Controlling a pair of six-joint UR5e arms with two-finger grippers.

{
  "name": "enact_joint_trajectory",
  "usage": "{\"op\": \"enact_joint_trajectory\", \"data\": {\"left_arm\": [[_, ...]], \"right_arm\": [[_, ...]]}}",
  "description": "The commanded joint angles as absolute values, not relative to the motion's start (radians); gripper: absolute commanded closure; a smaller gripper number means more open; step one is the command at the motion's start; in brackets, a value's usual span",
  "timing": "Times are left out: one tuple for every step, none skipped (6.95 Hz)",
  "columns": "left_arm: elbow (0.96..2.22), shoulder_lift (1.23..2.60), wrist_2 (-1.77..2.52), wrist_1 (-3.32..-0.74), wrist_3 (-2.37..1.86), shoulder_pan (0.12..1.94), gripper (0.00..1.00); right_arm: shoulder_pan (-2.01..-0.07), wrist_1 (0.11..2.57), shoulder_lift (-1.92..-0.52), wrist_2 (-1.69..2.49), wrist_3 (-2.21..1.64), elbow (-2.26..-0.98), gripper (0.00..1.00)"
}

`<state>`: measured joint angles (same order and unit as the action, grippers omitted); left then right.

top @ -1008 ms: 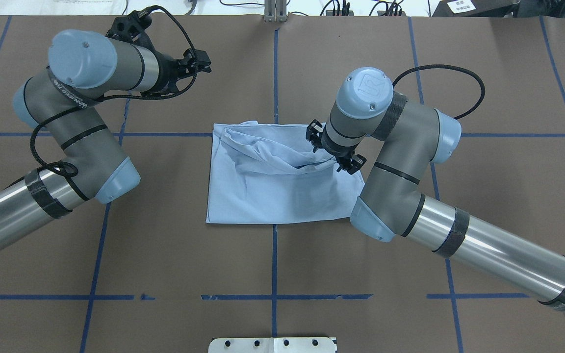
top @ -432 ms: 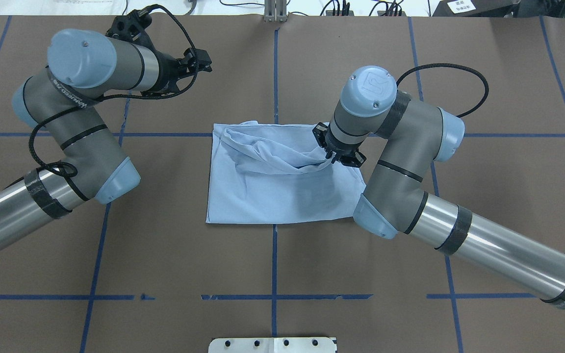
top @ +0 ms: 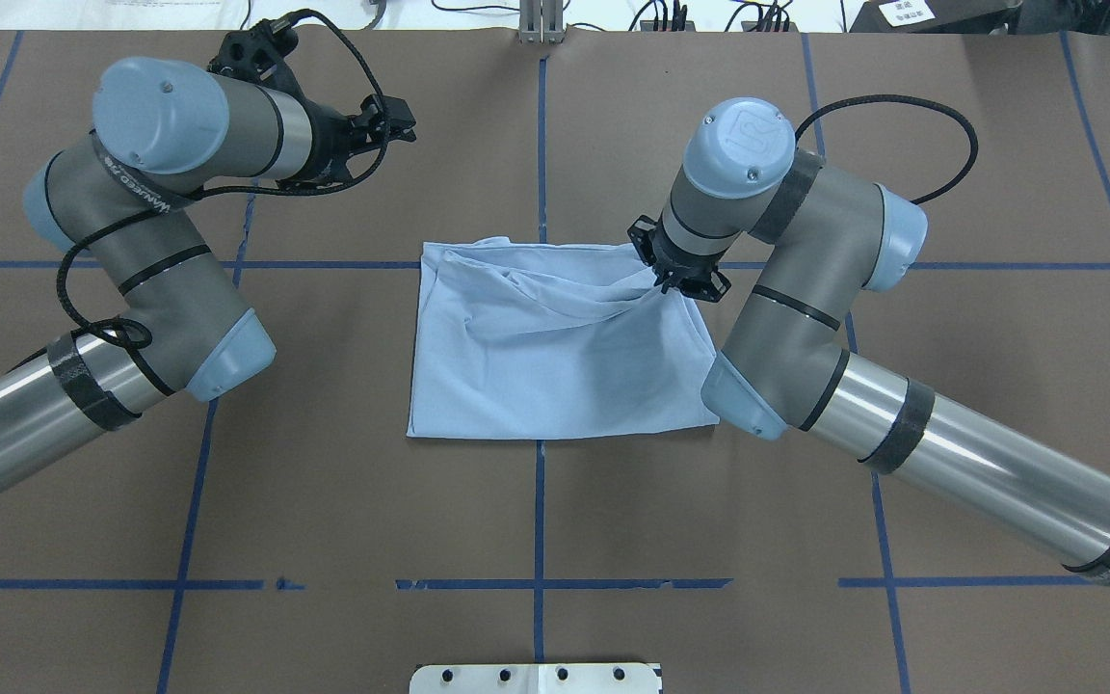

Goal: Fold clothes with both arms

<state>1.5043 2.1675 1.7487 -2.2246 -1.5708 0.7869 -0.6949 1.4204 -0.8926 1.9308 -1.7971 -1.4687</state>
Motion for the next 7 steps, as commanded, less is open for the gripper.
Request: {"op": "enact_joint_trajectory", "data": {"left_arm": [[1.505,2.161,1.749,-2.226,-1.571,0.785,0.00],[1.505,2.158,1.749,-2.226,-1.571,0.787,0.00],[1.505,2.161,1.749,-2.224,-1.571,0.787,0.00],[1.505,2.161,1.747,-2.224,-1.572,0.787,0.00],[1.506,2.161,1.749,-2.224,-1.572,0.785,0.00],[1.506,2.158,1.747,-2.224,-1.572,0.785,0.00],[1.506,2.158,1.749,-2.224,-1.572,0.785,0.00]], "right_arm": [[-0.729,1.420,-0.827,1.931,-1.787,-1.372,1.00],[-0.753,1.422,-0.796,1.934,-1.786,-1.339,1.00],[-0.784,1.422,-0.779,1.940,-1.754,-1.315,1.00],[-0.801,1.422,-0.770,1.940,-1.706,-1.272,1.00],[-0.808,1.422,-0.770,1.939,-1.660,-1.249,1.00],[-0.831,1.430,-0.769,1.947,-1.646,-1.247,0.33],[-0.847,1.443,-0.769,1.951,-1.622,-1.249,0.09]]}}
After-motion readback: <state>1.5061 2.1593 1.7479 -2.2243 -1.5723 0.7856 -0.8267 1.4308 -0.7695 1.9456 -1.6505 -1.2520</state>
